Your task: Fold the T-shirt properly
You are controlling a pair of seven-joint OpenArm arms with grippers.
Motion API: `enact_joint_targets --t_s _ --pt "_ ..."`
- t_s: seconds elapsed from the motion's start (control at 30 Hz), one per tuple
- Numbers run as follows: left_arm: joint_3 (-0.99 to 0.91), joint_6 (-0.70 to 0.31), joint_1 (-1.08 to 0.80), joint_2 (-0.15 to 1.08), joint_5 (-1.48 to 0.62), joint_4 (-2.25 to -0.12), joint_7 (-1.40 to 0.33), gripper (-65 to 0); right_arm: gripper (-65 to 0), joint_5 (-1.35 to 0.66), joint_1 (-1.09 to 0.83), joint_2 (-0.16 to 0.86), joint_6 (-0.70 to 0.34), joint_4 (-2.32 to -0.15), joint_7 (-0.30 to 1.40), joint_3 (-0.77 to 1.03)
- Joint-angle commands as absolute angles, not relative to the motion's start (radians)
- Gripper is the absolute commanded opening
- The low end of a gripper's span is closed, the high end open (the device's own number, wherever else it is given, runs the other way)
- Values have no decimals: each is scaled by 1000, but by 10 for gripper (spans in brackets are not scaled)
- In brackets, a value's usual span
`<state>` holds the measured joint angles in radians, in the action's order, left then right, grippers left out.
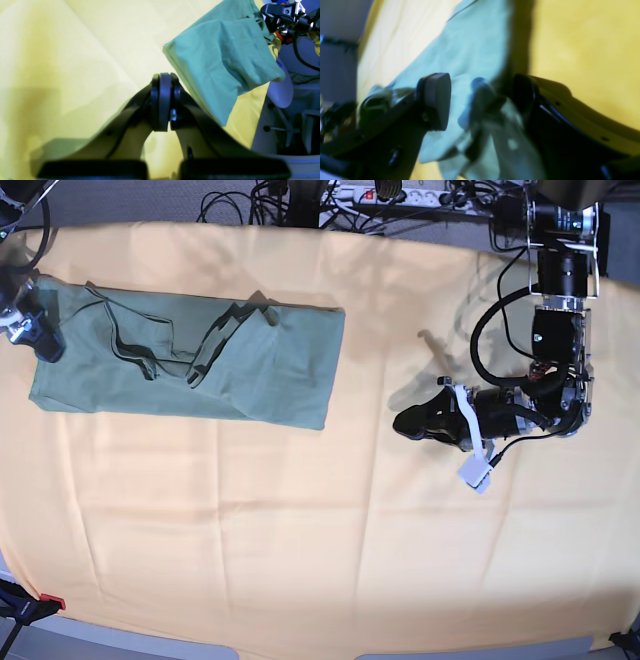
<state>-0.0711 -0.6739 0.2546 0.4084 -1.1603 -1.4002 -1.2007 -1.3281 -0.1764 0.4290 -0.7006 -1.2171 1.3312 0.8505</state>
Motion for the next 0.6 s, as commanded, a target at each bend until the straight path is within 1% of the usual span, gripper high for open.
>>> enact_joint_targets --t_s 0.0,0.1,0.13,0.17,0.2,0.27,0.3,0.57 --pt "-75 -680 277 421 -1187 -1419 -1182 -650 -241 -1345 -174 443 -698 -1226 1376 820" --pt "-75 -680 278 421 -1190 -1419 -1182 -650 -254 -1374 -171 444 -698 -1228 1396 736" --pt "-75 -680 278 421 -1190 -1419 -1182 -650 -285 -1362 -171 445 -698 -1229 1396 722" --pt "-75 -680 277 421 -1190 -1419 -1182 -650 -340 -1353 -171 447 -698 -1229 1396 717" --pt "-75 -680 277 421 -1190 -1419 -1182 -650 -416 -1353 -168 447 -698 -1229 1396 721" --pt "-75 -680 277 421 -1190 -1419 -1182 -650 -611 -1358 -166 454 -698 -1229 1396 738" --pt "-75 -680 277 421 -1190 -1419 -1182 -650 -650 -1358 -166 460 -698 -1229 1396 749" --pt "-75 -680 278 421 -1218 -1419 -1181 -650 -650 -1343 -166 548 -698 -1275 1373 863"
